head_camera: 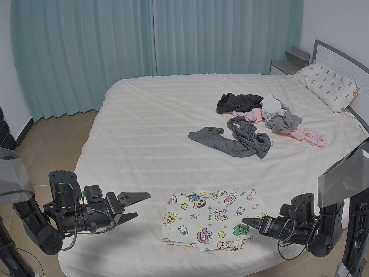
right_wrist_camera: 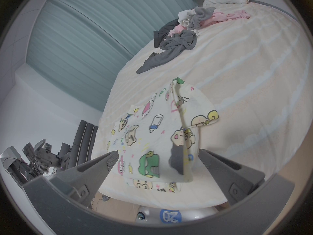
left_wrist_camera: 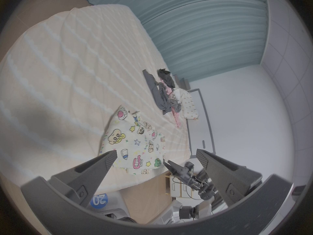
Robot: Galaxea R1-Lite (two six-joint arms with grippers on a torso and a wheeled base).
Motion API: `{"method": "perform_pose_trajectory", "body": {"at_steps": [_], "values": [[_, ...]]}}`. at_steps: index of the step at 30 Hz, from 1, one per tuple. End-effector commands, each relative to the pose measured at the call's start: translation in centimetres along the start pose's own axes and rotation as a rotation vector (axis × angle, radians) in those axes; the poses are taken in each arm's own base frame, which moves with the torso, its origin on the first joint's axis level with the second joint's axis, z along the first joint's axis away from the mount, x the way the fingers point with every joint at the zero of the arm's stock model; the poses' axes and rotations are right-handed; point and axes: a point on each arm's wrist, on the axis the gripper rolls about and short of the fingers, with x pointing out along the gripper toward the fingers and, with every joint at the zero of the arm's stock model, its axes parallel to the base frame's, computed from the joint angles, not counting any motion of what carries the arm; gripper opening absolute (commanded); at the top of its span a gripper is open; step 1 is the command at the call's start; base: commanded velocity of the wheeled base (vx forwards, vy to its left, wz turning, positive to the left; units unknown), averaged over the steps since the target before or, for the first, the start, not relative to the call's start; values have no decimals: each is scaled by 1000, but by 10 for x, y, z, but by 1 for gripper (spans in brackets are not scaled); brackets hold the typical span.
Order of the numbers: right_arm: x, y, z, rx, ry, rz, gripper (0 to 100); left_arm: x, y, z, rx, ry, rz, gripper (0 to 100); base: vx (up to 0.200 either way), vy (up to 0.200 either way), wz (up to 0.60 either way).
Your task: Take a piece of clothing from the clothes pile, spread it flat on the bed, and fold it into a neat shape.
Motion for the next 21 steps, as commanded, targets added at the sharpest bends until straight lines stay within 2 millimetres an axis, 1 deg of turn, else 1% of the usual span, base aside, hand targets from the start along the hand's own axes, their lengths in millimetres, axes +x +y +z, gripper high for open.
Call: {"method": "perform_pose_trajectory", "body": {"at_steps": [1, 5, 10, 11, 20, 21], "values": [[13, -3, -10, -19, 39, -7, 100, 4, 25, -8, -49, 37, 63, 100, 0, 0, 0], [15, -2, -16, -31, 57, -12, 100, 6, 26, -8, -47, 35, 58, 100, 0, 0, 0], [16, 0, -18, -39, 65, -3, 100, 6, 27, -8, -48, 35, 59, 100, 0, 0, 0], [16, 0, -17, -40, 62, -5, 0, 6, 27, -8, -48, 35, 59, 100, 0, 0, 0], [12, -1, -19, -36, 69, -15, 0, 7, 29, -9, -53, 42, 69, 100, 0, 0, 0], [9, -2, -20, -34, 78, -19, 0, 7, 29, -9, -56, 42, 70, 100, 0, 0, 0]]}}
